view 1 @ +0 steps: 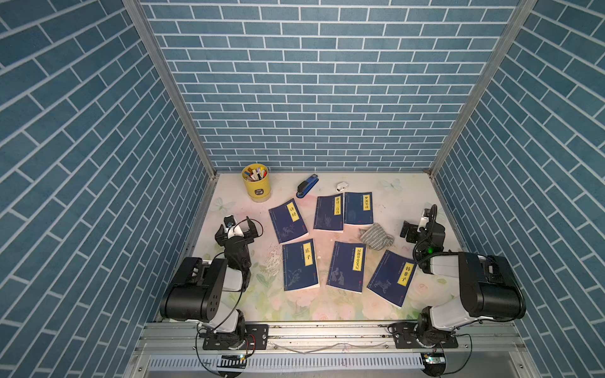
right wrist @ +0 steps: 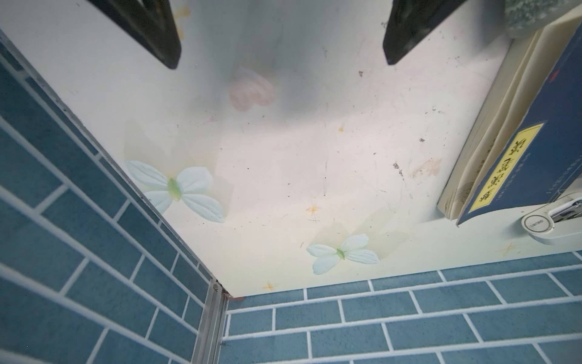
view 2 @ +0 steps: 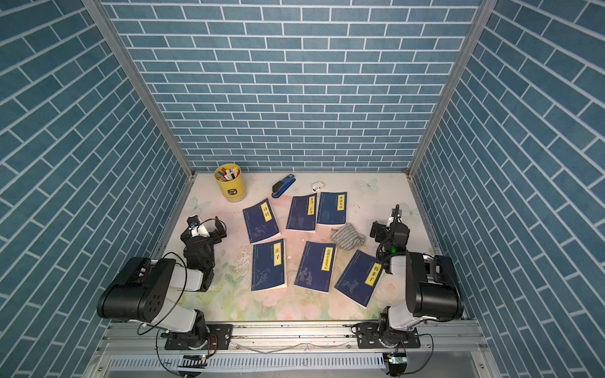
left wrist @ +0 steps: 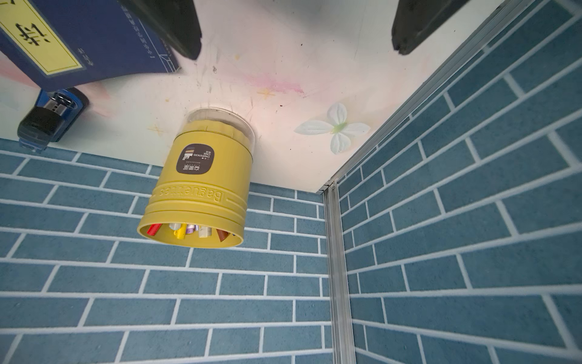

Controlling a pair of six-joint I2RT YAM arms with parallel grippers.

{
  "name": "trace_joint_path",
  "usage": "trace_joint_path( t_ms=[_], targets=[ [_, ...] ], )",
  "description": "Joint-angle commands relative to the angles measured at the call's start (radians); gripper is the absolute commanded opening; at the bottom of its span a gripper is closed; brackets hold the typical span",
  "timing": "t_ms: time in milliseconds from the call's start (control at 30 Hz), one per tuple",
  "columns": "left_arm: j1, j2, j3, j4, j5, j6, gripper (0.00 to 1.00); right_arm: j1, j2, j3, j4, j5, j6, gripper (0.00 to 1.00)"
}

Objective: Wipe the cover of the book
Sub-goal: Pick up the cleaning item at the center of the board.

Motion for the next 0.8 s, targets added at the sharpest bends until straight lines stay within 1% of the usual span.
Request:
trace_joint_path(
  t_ms=[0, 633, 733, 767],
  targets=[
    [-0.003, -0.003, -0.008, 0.014, -0.005, 0.001, 1.0, 0.004, 0.01, 0.01, 0.021, 0.0, -0.038, 0.99],
    [-0.003, -0.006, -0.007, 0.014, -0.001, 0.003, 1.0, 0.006, 0.007, 0.009, 0.02, 0.006, -0.039, 0.99],
    [-0.003, -0.04, 0.04, -0.098, 0.021, 0.01, 1.0, 0.019, -0.014, 0.02, -0.016, 0.054, -0.035, 0.99],
    [-0.003, -0.049, 0.061, -0.147, 0.023, 0.008, 1.0, 0.018, -0.031, 0.039, -0.065, 0.066, -0.029, 0.99]
  ],
)
